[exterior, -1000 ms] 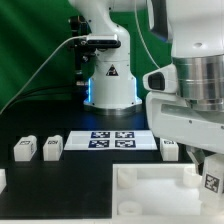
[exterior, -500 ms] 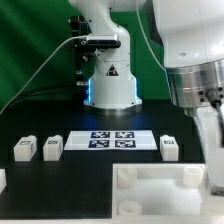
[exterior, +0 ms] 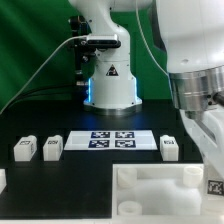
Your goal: Assemble one leg
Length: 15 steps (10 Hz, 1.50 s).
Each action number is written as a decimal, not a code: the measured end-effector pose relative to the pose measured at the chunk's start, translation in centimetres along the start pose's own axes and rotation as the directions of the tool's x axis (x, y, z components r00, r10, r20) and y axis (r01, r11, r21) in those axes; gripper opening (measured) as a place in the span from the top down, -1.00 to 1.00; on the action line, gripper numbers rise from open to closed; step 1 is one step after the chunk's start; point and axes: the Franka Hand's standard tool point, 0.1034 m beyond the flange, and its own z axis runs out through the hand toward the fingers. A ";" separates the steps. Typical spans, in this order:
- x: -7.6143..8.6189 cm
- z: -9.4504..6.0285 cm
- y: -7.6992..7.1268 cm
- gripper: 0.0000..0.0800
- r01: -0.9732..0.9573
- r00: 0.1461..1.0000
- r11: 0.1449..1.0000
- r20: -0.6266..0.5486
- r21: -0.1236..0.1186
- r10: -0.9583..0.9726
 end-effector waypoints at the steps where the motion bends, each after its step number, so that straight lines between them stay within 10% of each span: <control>1: 0.0 -0.2 -0.1 -0.62 0.181 0.983 0.983 -0.027 -0.015 -0.181; 4: -0.1 -0.2 -0.1 -0.62 0.464 0.885 0.885 -0.025 -0.034 -0.465; 9: -0.4 -1.6 -1.9 -0.62 0.891 0.445 0.447 -0.044 -0.080 -0.894; 10: -0.5 -1.5 -2.0 -0.62 0.882 0.463 0.465 -0.046 -0.076 -0.885; 12: -0.5 -1.5 -1.9 0.03 0.883 0.461 0.464 -0.045 -0.076 -0.886; 15: 0.4 -1.4 -1.7 0.25 0.854 0.511 0.513 -0.047 -0.084 -0.858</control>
Offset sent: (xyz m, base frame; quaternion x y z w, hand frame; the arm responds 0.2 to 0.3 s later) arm 0.0000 0.0000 0.0000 0.0000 0.0000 -0.2667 0.9638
